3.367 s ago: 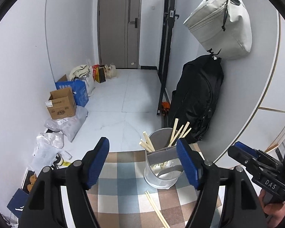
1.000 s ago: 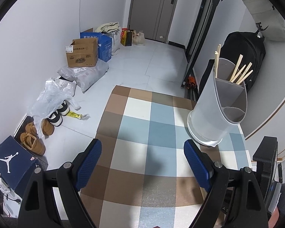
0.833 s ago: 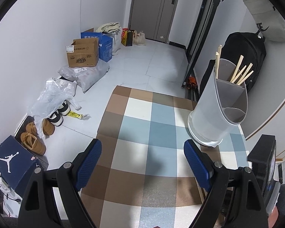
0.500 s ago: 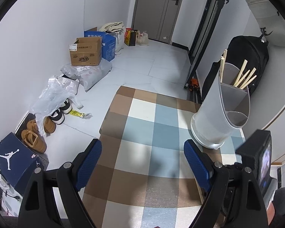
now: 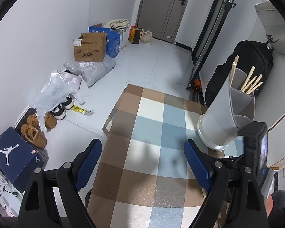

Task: Organize utensils
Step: 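Close the right tool on one of the last chopsticks, then close the left tool on the last chopstick while the right tool holds its chopstick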

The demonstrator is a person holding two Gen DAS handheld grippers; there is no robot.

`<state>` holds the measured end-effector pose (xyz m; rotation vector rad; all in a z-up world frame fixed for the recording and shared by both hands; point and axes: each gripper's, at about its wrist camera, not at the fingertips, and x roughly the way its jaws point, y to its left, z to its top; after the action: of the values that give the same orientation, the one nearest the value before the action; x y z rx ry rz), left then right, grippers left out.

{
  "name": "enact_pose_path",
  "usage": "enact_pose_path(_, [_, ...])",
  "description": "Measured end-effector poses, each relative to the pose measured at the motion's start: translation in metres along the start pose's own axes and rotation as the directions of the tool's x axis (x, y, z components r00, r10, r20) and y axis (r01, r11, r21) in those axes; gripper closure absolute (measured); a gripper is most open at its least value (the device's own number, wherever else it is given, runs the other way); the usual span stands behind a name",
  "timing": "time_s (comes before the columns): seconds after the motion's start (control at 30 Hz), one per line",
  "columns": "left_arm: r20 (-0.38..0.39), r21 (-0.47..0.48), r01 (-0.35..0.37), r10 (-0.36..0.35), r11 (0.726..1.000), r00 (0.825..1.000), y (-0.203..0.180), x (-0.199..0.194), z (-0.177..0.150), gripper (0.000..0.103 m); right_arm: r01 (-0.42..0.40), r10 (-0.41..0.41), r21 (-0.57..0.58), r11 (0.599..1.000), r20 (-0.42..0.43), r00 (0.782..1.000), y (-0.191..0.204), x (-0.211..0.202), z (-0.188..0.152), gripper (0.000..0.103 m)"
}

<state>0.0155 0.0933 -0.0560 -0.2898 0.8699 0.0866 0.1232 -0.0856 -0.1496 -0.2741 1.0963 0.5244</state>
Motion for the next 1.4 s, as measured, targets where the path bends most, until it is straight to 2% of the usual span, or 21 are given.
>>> enact_pose_path(0.23, [-0.137, -0.033, 0.035, -0.040, 0.999, 0.990, 0.002, 0.027, -0.009, 0.018, -0.048, 0.047, 0.008, 0.999, 0.111, 0.993, 0.001, -0.044, 0.002, 0.098])
enact_pose_path(0.43, [-0.215, 0.027, 0.079, -0.072, 0.996, 0.974, -0.022, 0.038, -0.020, 0.018, -0.100, 0.082, 0.064, 0.993, 0.239, 0.968, -0.016, -0.099, -0.001, 0.098])
enact_pose_path(0.7, [-0.298, 0.032, 0.128, -0.113, 0.991, 0.948, -0.053, 0.048, -0.028, 0.018, -0.157, 0.095, 0.168, 0.973, 0.328, 0.940, -0.054, -0.138, -0.022, 0.098])
enact_pose_path(0.87, [-0.341, 0.072, 0.122, -0.091, 0.990, 0.936, -0.077, 0.057, -0.027, 0.025, -0.177, 0.072, 0.246, 0.953, 0.383, 0.921, -0.084, -0.152, -0.035, 0.098])
enact_pose_path(0.93, [-0.354, 0.089, 0.116, -0.077, 0.989, 0.932, -0.084, 0.061, -0.026, 0.032, -0.183, 0.067, 0.267, 0.946, 0.392, 0.918, -0.092, -0.153, -0.039, 0.098])
enact_pose_path(1.03, [-0.374, 0.122, 0.098, -0.046, 0.988, 0.926, -0.092, 0.069, -0.025, 0.032, -0.202, 0.074, 0.292, 0.935, 0.397, 0.915, -0.101, -0.152, -0.043, 0.098])
enact_pose_path(1.1, [-0.397, 0.130, 0.081, -0.023, 0.988, 0.917, -0.095, 0.075, -0.025, 0.034, -0.212, 0.078, 0.300, 0.930, 0.401, 0.913, -0.105, -0.154, -0.046, 0.098])
enact_pose_path(1.27, [-0.455, 0.114, 0.045, 0.012, 0.992, 0.891, -0.098, 0.089, -0.024, 0.048, -0.225, 0.087, 0.291, 0.930, 0.421, 0.903, -0.108, -0.159, -0.049, 0.098])
enact_pose_path(1.37, [-0.455, 0.132, 0.025, 0.038, 0.991, 0.890, -0.100, 0.093, -0.022, 0.050, -0.228, 0.090, 0.277, 0.934, 0.434, 0.897, -0.106, -0.163, -0.049, 0.098])
enact_pose_path(1.4, [-0.455, 0.136, 0.018, 0.047, 0.990, 0.889, -0.102, 0.094, -0.022, 0.055, -0.229, 0.091, 0.274, 0.934, 0.436, 0.895, -0.106, -0.162, -0.049, 0.098])
